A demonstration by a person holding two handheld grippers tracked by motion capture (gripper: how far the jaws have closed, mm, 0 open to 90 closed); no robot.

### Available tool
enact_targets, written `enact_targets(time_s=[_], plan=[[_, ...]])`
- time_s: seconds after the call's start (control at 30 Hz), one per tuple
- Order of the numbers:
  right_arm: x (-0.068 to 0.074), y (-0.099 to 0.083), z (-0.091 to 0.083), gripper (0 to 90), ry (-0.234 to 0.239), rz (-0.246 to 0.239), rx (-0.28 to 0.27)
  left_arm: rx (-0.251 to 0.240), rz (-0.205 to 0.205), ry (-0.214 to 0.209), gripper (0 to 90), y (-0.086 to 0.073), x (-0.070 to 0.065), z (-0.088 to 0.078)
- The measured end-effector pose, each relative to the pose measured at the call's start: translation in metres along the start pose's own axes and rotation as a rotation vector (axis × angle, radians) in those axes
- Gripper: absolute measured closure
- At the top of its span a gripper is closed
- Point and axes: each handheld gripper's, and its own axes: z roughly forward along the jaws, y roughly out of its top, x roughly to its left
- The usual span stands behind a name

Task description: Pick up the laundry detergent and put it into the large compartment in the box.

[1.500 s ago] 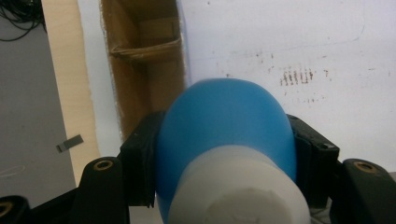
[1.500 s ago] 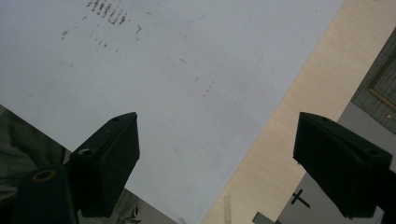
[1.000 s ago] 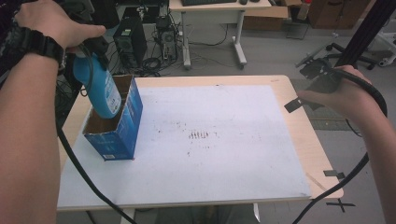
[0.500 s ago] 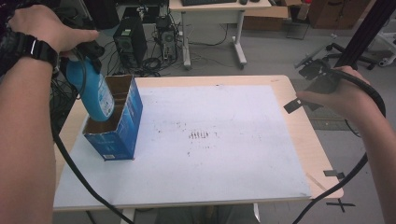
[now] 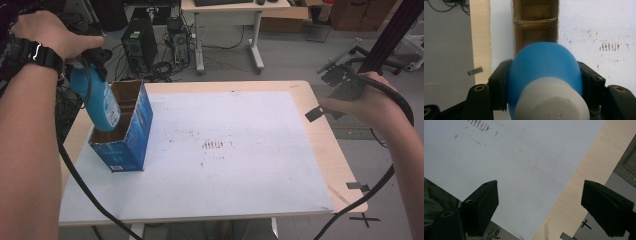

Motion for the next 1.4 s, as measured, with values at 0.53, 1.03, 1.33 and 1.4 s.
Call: enact_targets(time_s=[0.53,1.03,1.33,1.4], plan=[[-0.003,-0.004,0.002,14.4,-0.001,0.009,0.006,0.005,0.008,-0.008,37.7,0.003,0.001,0.016],[-0.004,-0.006,0.004,14.4,-0.003,0.015,0.014,0.005,0.014,-0.006,37.7,0.005,0.003,0.034],[-0.005,-0.009,0.004,14.3,-0.005,0.019,0.018,0.022,0.023,-0.008,37.7,0.005,0.003,0.052],[-0.005,-0.010,0.004,14.2,-0.009,0.019,0.019,0.023,0.025,-0.005,37.7,0.005,0.002,0.056]])
